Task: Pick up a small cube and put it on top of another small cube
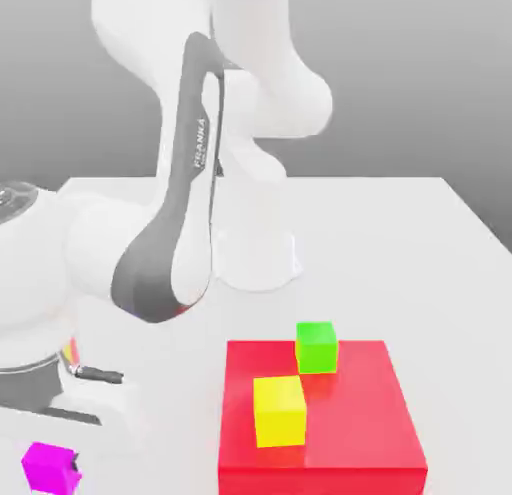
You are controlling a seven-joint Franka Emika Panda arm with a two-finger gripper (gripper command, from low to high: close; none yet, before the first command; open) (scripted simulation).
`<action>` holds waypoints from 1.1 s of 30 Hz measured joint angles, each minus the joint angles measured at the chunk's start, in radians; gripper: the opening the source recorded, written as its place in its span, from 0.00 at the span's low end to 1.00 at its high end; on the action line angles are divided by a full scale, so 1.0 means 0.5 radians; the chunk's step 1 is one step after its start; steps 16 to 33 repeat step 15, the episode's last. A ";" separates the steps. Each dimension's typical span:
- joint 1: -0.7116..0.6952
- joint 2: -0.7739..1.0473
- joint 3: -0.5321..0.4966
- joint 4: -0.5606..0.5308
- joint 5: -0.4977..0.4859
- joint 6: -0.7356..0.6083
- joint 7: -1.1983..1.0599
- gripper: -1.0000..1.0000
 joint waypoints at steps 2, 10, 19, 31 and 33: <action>0.004 -0.138 -0.068 -0.140 -0.043 0.005 0.093 0.00; -0.055 -0.350 -0.166 -0.523 -0.094 0.191 0.303 0.00; -0.134 -0.171 -0.056 -0.516 0.069 0.351 0.188 1.00; -0.134 -0.171 -0.056 -0.516 0.069 0.351 0.188 1.00; -0.134 -0.171 -0.056 -0.516 0.069 0.351 0.188 1.00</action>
